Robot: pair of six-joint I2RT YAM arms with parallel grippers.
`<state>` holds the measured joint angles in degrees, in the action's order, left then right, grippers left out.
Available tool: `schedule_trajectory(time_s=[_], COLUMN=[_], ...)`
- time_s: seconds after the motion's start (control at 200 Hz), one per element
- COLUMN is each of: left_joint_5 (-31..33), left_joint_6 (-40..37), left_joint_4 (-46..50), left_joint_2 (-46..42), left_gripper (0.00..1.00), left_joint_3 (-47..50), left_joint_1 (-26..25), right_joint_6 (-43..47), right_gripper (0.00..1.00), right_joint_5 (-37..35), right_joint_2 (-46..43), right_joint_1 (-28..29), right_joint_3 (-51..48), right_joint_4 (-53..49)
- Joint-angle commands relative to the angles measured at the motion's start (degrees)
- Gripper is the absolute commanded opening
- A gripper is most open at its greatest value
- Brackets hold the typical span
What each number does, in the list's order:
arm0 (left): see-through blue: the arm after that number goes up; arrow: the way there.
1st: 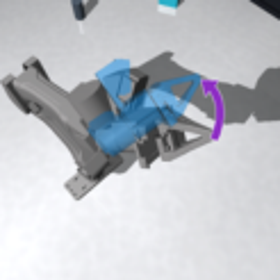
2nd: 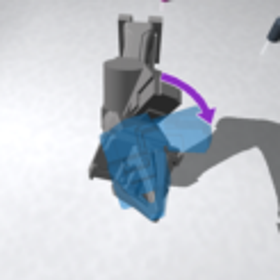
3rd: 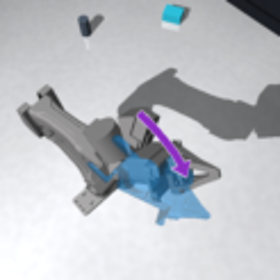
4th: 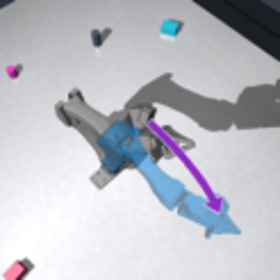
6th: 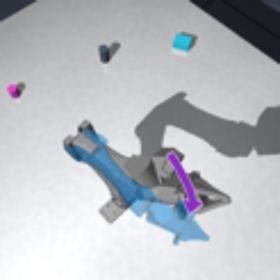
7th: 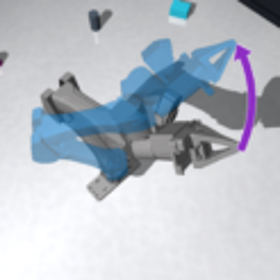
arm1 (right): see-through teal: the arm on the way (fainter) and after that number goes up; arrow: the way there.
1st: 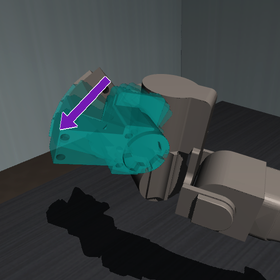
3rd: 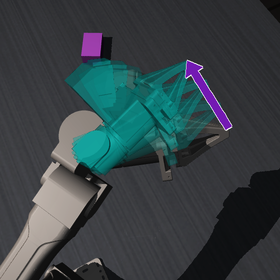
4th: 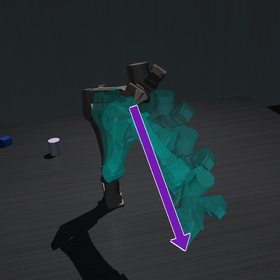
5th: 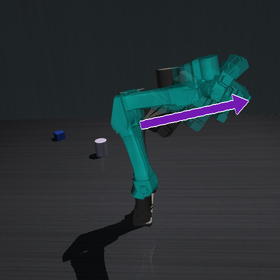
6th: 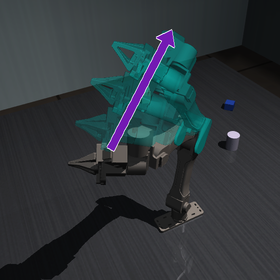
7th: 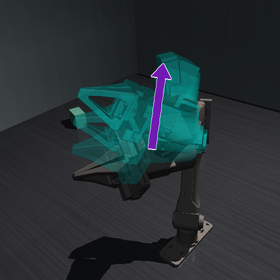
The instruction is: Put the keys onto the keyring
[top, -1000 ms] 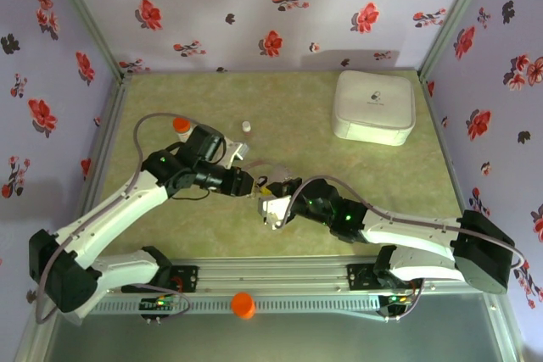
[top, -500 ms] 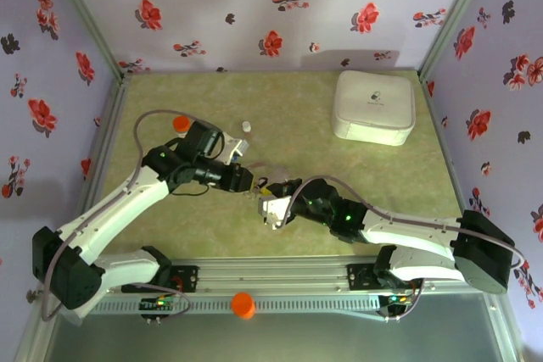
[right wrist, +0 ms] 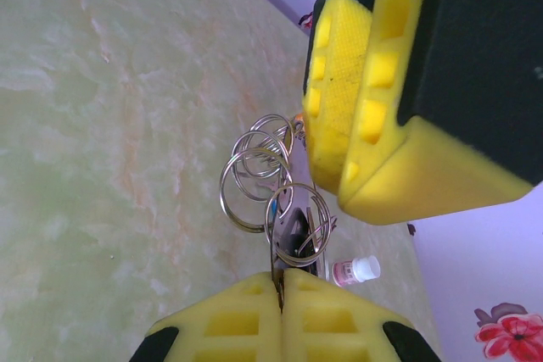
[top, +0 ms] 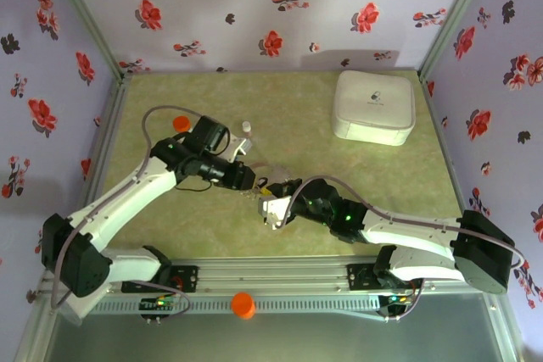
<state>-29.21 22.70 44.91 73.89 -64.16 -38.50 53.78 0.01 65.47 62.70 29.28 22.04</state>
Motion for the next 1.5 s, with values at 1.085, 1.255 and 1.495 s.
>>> schedule_trajectory(time_s=[1.085,1.255,1.495], left_joint_5=[-1.35,-1.05,-0.45], left_joint_6=[-3.10,-2.82,-1.56], left_joint_4=[6.08,5.14,3.51], left_joint_2=[3.52,3.21,3.09], left_gripper=[0.07,0.06,0.14], left_joint_3=[-4.61,-4.44,-3.69], left_joint_1=[-2.81,-2.90,-2.90], right_joint_6=[-2.74,-3.70,-4.32], right_gripper=[0.00,0.00,0.00], right_joint_5=[-3.06,-3.13,-3.00], right_joint_2=[2.30,2.59,2.75], right_joint_1=[0.58,0.65,0.80], right_joint_3=[1.97,2.14,2.32], right_joint_4=[4.47,5.64,6.26])
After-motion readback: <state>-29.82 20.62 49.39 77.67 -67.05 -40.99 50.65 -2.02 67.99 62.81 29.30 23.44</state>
